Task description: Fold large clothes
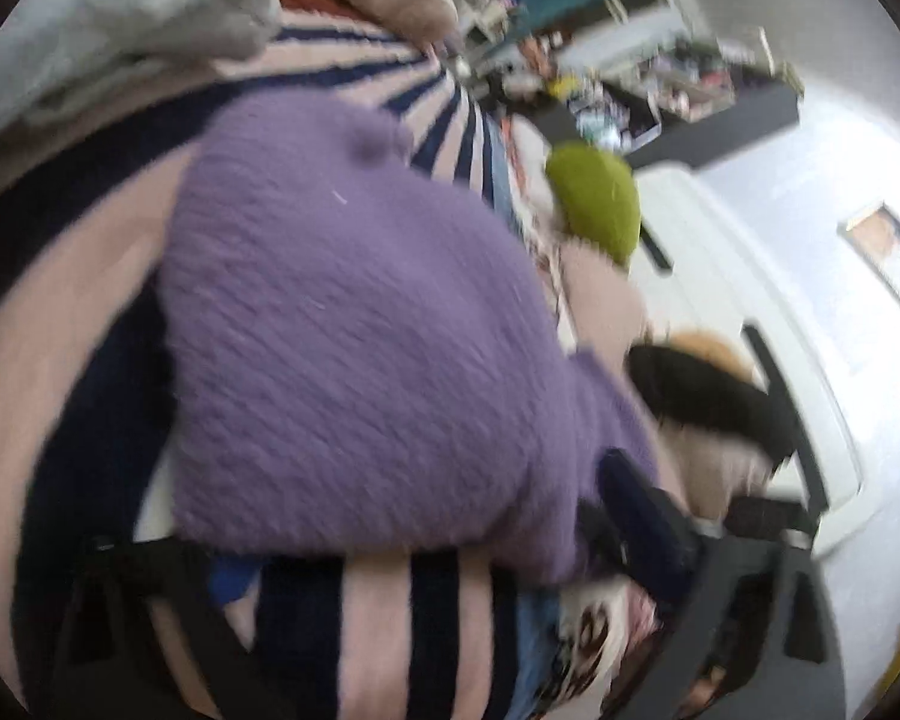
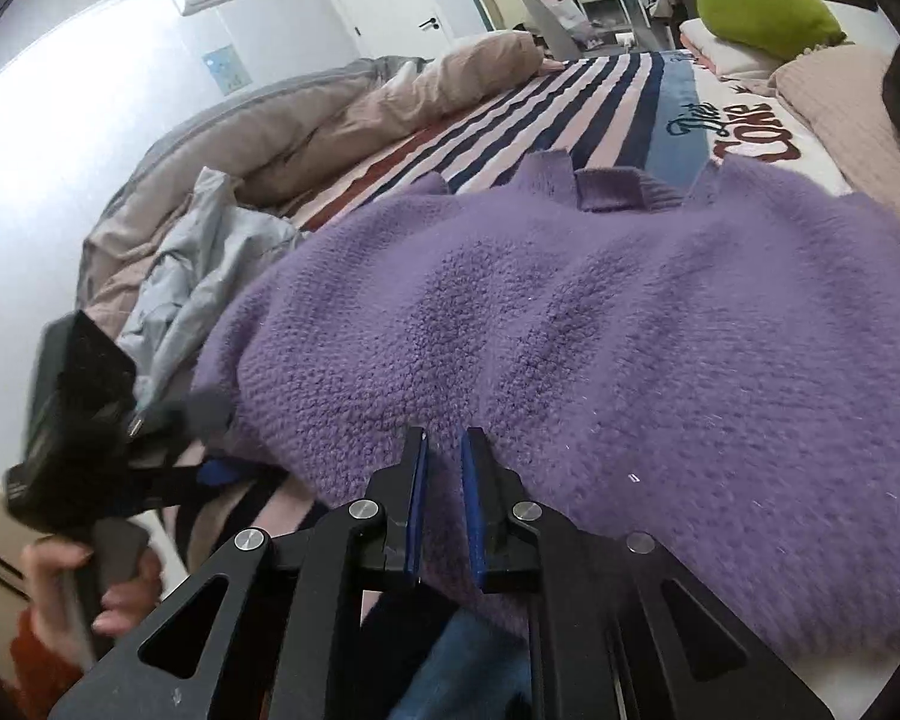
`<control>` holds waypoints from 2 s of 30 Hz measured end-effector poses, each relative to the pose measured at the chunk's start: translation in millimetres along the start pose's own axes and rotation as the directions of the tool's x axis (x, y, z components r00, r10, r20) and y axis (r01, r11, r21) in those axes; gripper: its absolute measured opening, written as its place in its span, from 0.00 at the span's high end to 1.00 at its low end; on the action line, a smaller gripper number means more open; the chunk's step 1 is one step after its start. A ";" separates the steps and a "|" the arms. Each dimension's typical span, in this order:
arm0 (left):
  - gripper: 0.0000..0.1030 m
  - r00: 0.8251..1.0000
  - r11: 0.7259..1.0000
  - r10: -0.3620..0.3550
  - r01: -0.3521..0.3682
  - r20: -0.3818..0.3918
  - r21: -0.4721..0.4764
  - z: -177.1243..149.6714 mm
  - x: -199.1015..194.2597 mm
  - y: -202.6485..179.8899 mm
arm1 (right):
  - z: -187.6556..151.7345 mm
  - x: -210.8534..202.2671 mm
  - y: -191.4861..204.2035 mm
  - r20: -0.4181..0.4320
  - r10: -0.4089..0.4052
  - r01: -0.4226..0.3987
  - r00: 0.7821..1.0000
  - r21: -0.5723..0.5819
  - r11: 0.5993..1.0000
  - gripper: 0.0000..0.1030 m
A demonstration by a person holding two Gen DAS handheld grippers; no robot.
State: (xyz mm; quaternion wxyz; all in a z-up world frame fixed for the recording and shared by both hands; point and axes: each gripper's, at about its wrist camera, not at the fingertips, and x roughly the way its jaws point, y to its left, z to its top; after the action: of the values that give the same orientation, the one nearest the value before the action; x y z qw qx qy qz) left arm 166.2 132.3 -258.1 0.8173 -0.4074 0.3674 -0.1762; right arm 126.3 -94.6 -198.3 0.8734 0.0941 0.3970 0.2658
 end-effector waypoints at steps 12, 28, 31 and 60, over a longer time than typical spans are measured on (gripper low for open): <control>0.70 0.986 0.894 -0.150 0.167 -0.074 0.415 20.4 44.2 -143.6 | -10.1 -36.6 -50.0 0.049 0.110 -0.116 0.993 0.147 0.982 0.96; 0.68 0.878 0.850 -0.338 0.439 -0.339 0.290 -22.5 118.9 -136.1 | 62.6 -147.7 -66.8 0.338 0.066 -0.072 0.939 0.007 0.997 0.75; 0.38 0.850 0.837 -0.372 0.481 -0.372 0.263 -18.6 100.6 -133.5 | 82.4 -101.7 -67.8 0.200 -0.008 0.004 0.980 0.022 1.000 0.75; 0.02 0.943 0.931 -0.208 0.273 -0.261 0.242 -4.3 92.1 -96.7 | 33.2 -176.6 -55.7 0.433 -0.290 0.284 0.854 0.080 0.956 0.83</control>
State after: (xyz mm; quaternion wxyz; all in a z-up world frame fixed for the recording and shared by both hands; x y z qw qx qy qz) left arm 225.6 17.3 -224.9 0.7895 -0.3088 0.3791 -0.3710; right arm 76.7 -235.0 -83.5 0.9694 0.0974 0.2007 0.1019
